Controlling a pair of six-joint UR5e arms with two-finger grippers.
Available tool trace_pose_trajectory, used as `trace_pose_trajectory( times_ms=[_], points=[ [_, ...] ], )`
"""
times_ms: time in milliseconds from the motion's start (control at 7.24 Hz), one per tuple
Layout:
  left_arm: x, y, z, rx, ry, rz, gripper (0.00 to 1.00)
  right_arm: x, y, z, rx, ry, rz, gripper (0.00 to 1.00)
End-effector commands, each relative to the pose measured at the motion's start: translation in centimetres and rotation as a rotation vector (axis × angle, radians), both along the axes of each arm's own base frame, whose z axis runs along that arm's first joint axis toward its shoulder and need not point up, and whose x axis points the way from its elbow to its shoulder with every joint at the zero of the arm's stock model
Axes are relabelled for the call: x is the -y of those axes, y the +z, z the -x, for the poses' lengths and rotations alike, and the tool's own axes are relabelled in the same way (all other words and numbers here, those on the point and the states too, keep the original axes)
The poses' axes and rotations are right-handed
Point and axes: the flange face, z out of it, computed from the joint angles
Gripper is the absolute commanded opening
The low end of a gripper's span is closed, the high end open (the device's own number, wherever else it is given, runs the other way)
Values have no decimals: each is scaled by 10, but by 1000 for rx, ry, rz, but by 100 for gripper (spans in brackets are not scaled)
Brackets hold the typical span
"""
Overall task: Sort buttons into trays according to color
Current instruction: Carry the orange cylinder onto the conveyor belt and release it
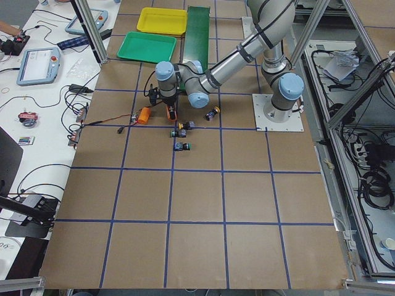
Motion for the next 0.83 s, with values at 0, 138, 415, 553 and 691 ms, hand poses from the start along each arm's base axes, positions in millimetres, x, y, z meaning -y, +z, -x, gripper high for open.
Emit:
trace_pose_trajectory(
  times_ms=[0, 138, 415, 553, 691],
  points=[
    [-6, 47, 20, -8, -27, 53, 0, 0, 0, -1, 0, 3, 0, 100],
    [-17, 79, 48, -10, -68, 50, 0, 0, 0, 0, 0, 1, 0, 100],
    [-54, 122, 123, -22, -181, 27, 0, 0, 0, 0, 0, 1, 0, 100],
    [-66, 129, 154, -25, -227, 20, 0, 0, 0, 1, 0, 0, 0, 100],
    [-74, 122, 168, -27, -254, -3, 0, 0, 0, -1, 0, 3, 0, 100]
  ],
)
